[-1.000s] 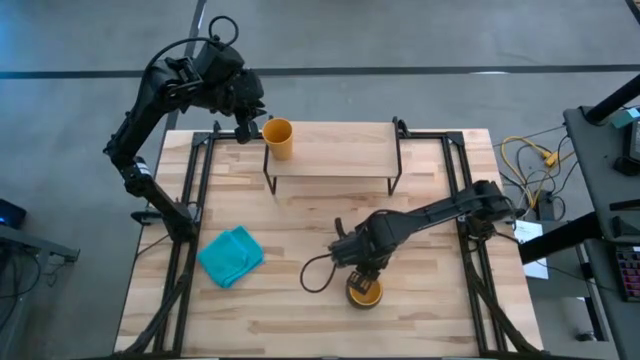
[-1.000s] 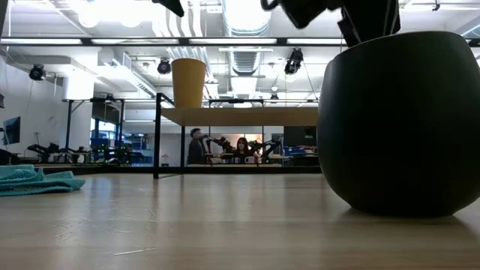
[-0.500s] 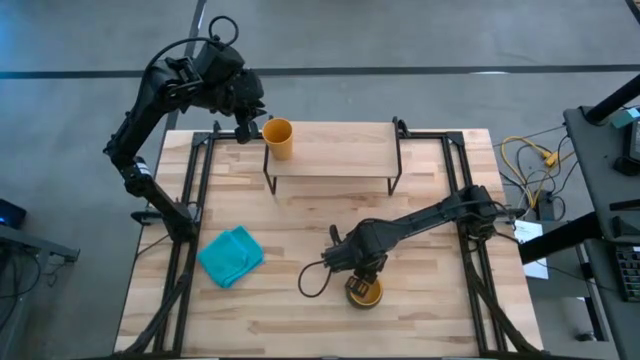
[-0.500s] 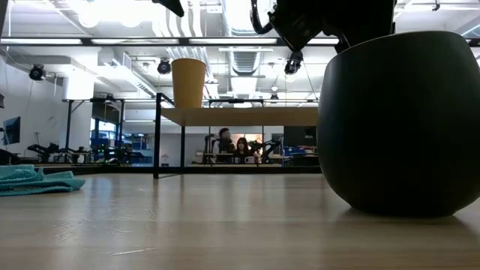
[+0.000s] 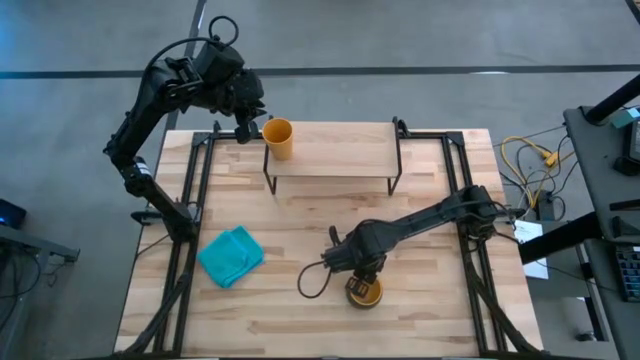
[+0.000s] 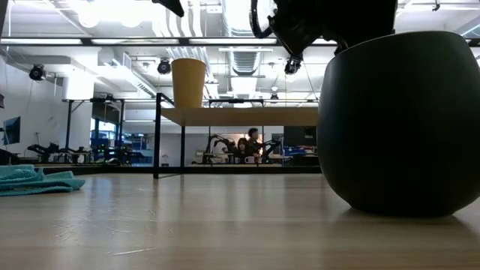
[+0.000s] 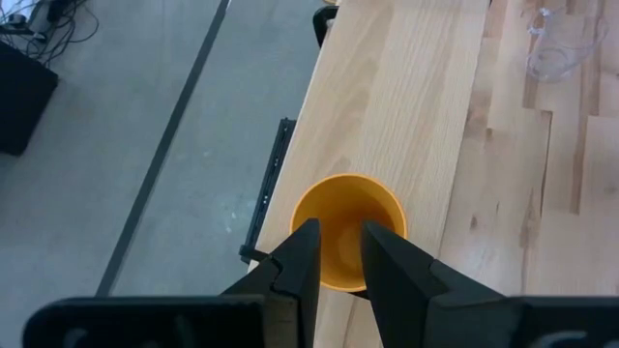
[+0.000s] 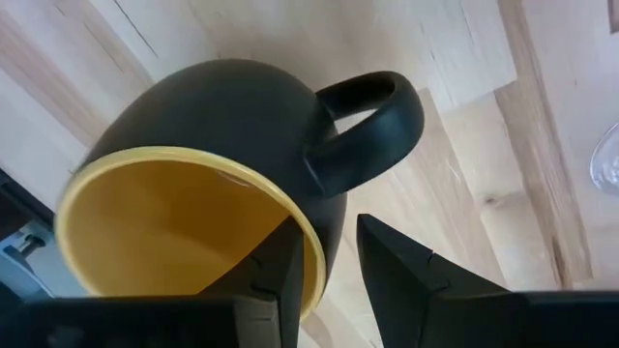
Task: Stack small to large cups/mugs on shelf
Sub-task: Put the black mug on the shelf
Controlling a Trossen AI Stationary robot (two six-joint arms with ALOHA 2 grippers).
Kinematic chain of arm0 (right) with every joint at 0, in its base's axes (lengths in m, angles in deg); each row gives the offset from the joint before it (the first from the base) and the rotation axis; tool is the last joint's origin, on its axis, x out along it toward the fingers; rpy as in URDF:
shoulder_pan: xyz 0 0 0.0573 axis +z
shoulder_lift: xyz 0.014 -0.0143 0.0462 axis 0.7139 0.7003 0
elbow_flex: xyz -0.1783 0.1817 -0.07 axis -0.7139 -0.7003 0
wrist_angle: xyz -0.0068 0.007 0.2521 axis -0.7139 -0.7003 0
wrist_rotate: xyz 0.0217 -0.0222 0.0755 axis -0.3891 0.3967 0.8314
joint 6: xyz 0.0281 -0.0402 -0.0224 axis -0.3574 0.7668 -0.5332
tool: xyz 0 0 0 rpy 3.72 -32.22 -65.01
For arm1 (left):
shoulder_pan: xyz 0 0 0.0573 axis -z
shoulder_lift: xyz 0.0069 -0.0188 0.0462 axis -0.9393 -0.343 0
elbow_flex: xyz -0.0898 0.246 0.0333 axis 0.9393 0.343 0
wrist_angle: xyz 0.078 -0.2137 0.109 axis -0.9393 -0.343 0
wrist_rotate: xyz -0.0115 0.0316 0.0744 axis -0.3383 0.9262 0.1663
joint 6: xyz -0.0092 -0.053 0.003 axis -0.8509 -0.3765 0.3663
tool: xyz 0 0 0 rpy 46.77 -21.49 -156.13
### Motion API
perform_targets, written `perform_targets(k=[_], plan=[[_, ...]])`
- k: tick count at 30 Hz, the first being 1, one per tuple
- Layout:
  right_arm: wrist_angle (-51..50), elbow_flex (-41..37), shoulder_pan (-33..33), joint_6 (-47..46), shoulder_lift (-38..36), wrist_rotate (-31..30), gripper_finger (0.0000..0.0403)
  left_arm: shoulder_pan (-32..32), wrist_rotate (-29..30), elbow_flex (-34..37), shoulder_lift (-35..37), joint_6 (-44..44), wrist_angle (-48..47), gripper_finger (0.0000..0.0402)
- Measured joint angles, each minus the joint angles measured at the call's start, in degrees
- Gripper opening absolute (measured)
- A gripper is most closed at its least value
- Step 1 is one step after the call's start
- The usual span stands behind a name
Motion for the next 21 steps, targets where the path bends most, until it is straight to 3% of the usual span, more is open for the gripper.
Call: perform_targets(k=[11, 21], plan=[[1.4, -2.7, 0.0, 0.3, 0.1, 0.0, 0.0087, 0.0, 0.0, 0.0, 0.0, 0.0, 0.0, 0.0063], [1.5, -2.7, 0.0, 0.4, 0.1, -0.5, 0.0023, 0.0, 0.0, 0.0, 0.0, 0.0, 0.0, 0.0063]])
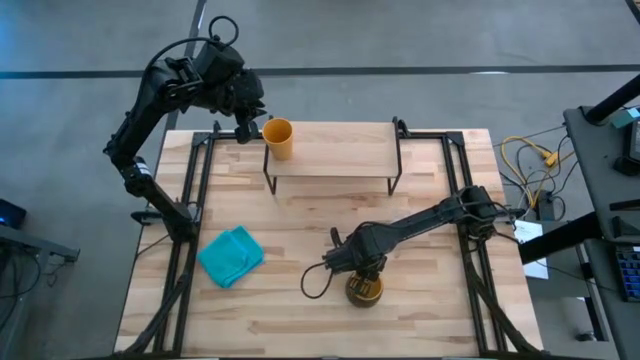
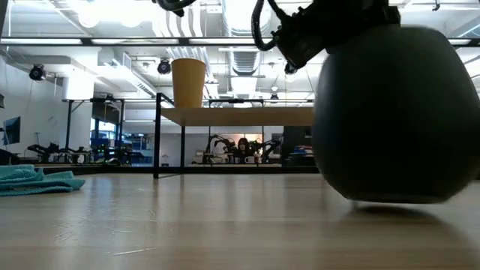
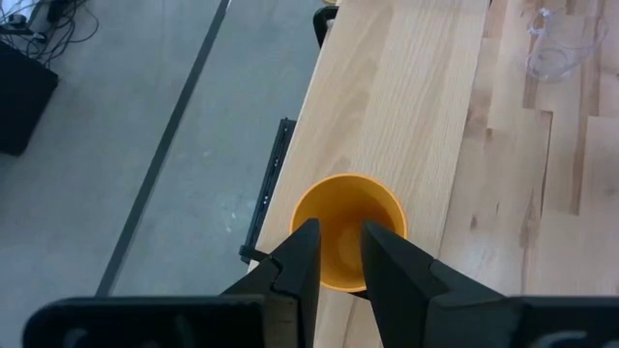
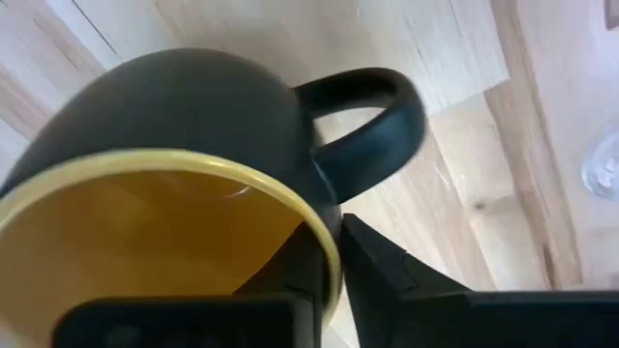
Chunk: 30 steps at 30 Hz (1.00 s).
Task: Stack small to large cups/mugs on shelf
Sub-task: Put the black mug on the shelf
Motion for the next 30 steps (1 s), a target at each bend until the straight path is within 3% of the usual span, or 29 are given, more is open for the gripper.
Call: perform_targets(k=[12, 30], plan=[[-0.9, 2.7, -0.1, 0.0, -0.6, 0.2, 0.0015, 0.0, 0.0, 0.0, 0.0, 0.0, 0.0, 0.0063], [-12.5, 20.6, -5.3, 4.5, -0.8, -12.0, 0.0014, 0.0, -0.8, 0.4, 0.0, -0.6, 0.0, 0.0063]])
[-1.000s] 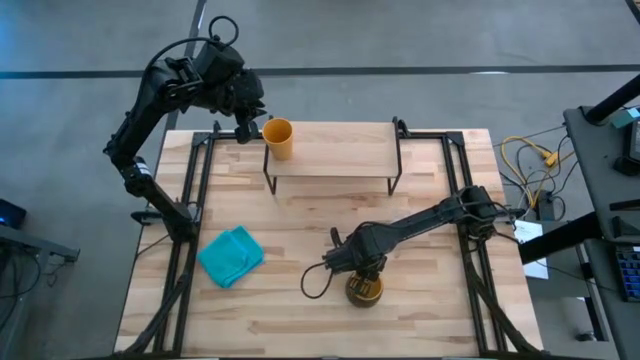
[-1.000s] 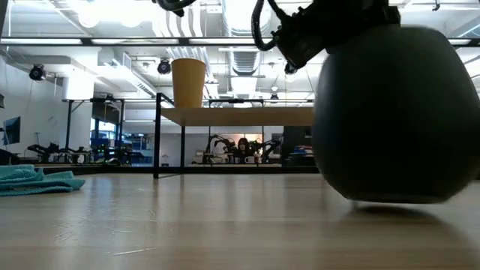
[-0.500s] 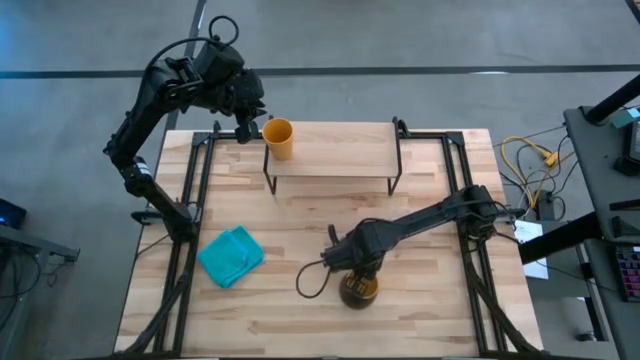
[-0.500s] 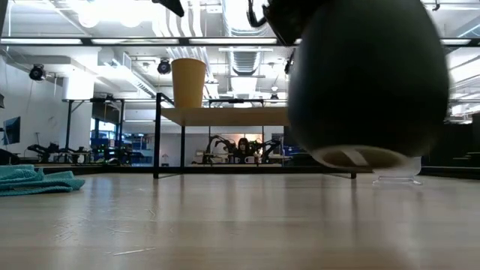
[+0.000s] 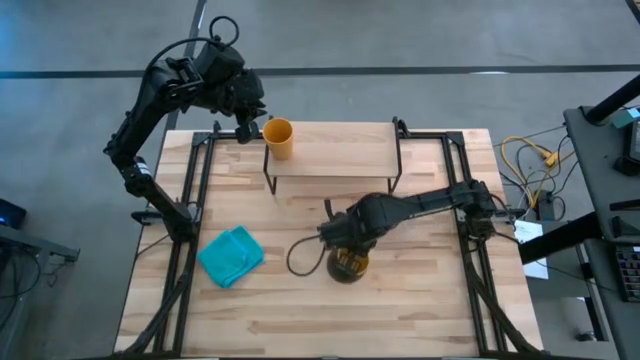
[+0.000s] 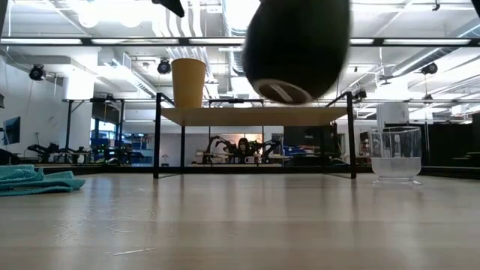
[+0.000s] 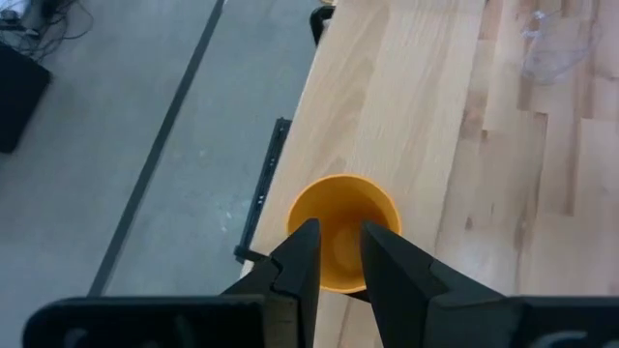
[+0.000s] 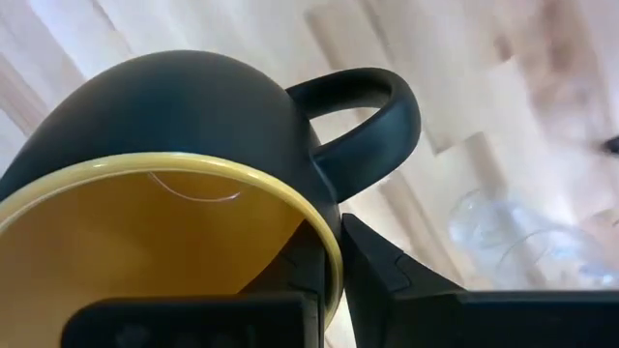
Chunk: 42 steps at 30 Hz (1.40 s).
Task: Stack small to large cups/mugs on shelf
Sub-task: Put the black mug on the shelf
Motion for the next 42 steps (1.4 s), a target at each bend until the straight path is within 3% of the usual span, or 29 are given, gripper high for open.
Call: perform_targets(k=[11, 20, 30, 42], plan=[[-3.3, 10.8, -7.7, 8.1, -0.3, -4.3, 0.0013, 0.0, -1.8, 2.9, 0.0, -0.1, 0.0, 0.0063], [-3.3, 12.9, -15.3, 16.1, -0.4, -5.7, 0.0013, 0.2, -11.4, 3.5, -1.3, -0.1, 0.0, 0.0063], [-3.3, 13.0, -23.2, 23.9, -0.7, -6.3, 0.0013, 1.9, -11.6, 3.5, -4.9, -0.1, 2.0, 0.0063], [-2.7, 18.6, -30.1, 32.2, -0.8, -9.1, 0.0013, 2.8, -11.7, 3.5, -9.7, -0.1, 6.7, 0.0063]])
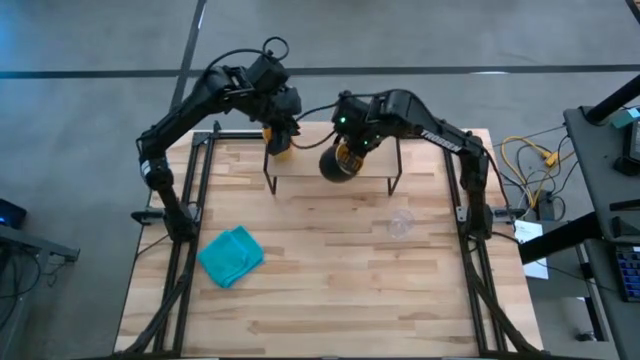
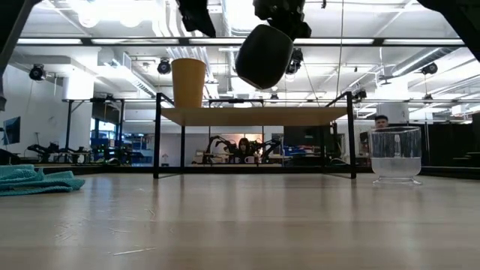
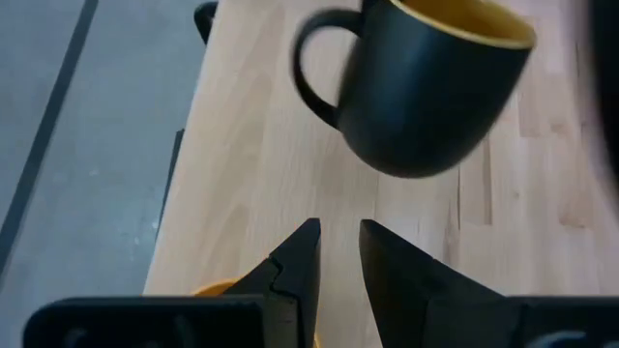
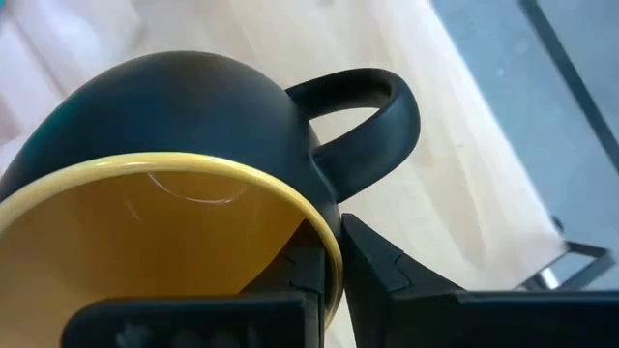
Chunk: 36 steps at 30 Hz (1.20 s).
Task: Stack small to large cups/mugs on shelf
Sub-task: Put the black mug on the shelf
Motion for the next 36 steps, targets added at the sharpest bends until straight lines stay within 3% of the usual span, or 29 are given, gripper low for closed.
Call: perform_targets(k=[15, 36], plan=[[2.8, 0.0, -5.5, 7.1, 0.2, 0.7, 0.0013, 1.7, -0.3, 0.0, -4.3, -1.6, 3.9, 0.0063], [2.9, -0.1, -6.0, 8.4, 0.6, 2.6, 0.0013, 2.0, -0.1, 0.1, -6.2, -4.5, 5.2, 0.0063]])
